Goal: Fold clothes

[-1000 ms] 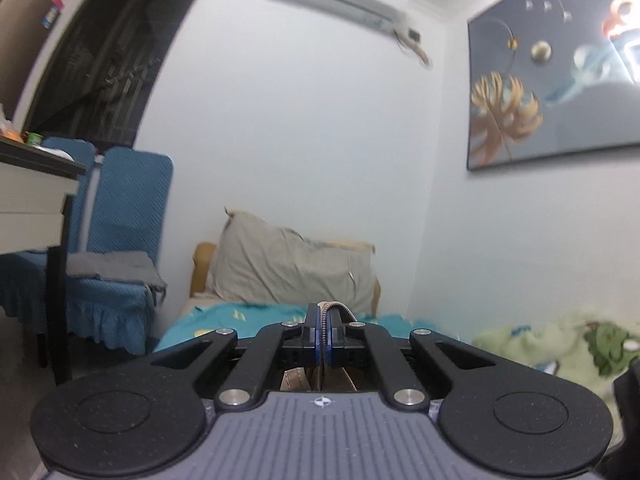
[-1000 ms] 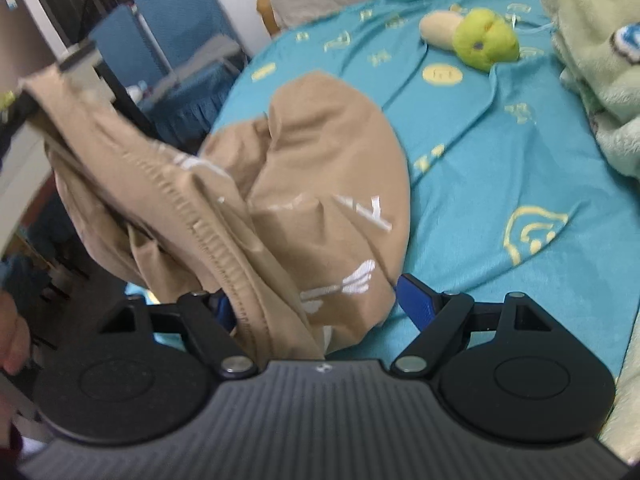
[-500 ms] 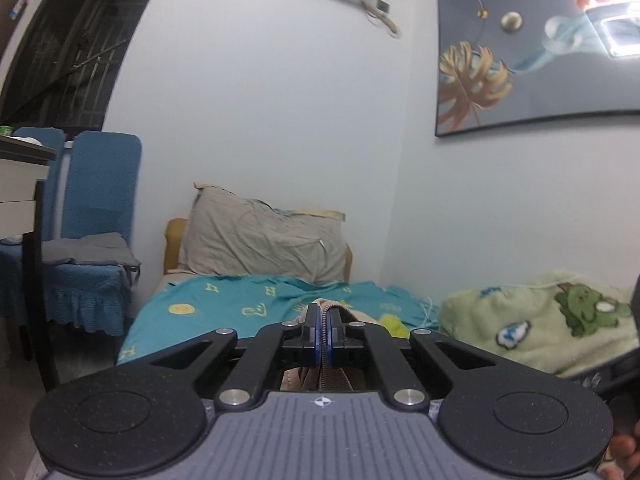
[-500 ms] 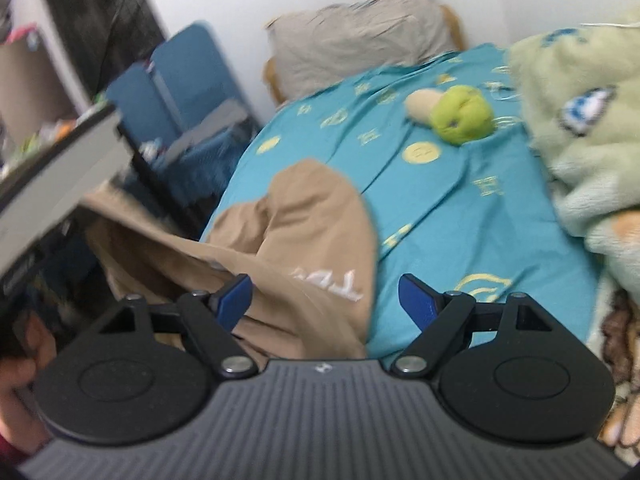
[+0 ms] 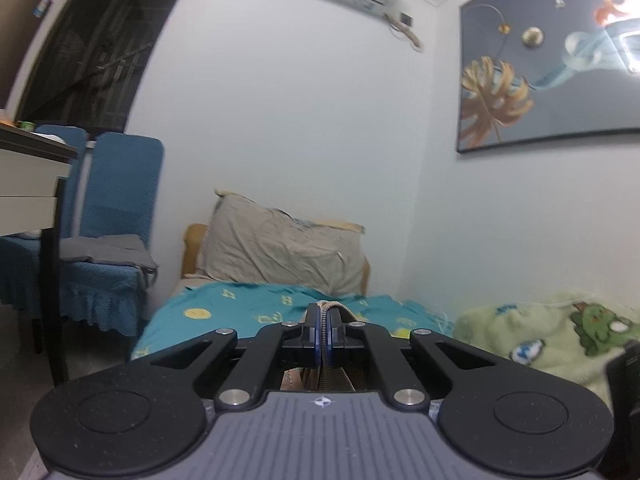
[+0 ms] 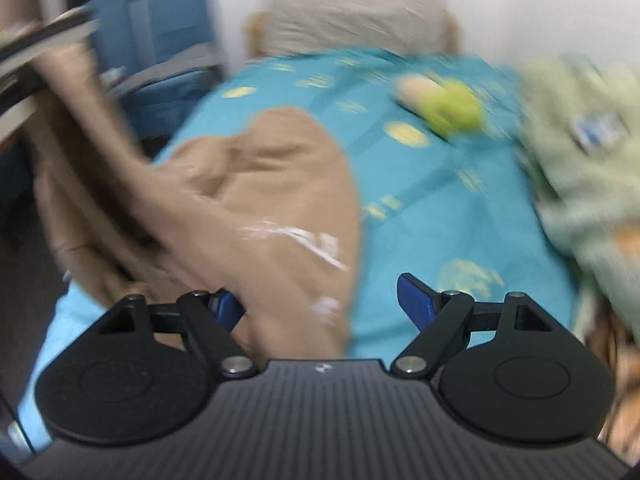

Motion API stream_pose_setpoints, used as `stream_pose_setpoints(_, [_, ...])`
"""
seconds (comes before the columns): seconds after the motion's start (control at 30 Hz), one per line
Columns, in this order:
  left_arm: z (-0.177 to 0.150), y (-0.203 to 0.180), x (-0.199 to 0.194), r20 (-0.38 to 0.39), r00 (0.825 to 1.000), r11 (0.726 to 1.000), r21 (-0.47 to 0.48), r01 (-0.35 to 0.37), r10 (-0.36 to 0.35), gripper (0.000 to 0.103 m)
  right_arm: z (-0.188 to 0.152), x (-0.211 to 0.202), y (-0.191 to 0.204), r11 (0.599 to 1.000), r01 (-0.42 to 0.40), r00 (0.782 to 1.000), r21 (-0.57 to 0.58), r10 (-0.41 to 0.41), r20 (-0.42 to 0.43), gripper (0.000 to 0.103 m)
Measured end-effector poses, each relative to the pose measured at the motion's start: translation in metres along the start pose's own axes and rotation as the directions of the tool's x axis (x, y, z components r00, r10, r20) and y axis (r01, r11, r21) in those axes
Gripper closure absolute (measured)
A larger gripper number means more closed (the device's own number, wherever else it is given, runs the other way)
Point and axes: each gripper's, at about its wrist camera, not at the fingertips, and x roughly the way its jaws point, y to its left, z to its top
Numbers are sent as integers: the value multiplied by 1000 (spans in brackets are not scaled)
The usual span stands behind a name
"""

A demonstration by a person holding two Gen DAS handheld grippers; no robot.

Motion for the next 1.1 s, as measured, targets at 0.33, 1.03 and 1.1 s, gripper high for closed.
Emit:
stream_pose_setpoints(0.33, [4, 9, -5, -43, 997, 997, -28, -66, 65, 100, -15, 12, -35, 970, 47, 992, 238, -19, -121, 22])
stream_pose_setpoints(1.03, [-56, 4, 22, -440, 886, 988, 106, -111, 147, 66, -14, -22, -55, 855, 201, 954, 478, -281, 102, 22])
stream_pose_setpoints(1.1, [-68, 0, 28, -486, 859, 984, 149, -101, 162, 62, -15, -20, -54, 856, 198, 957, 477, -274, 93, 22])
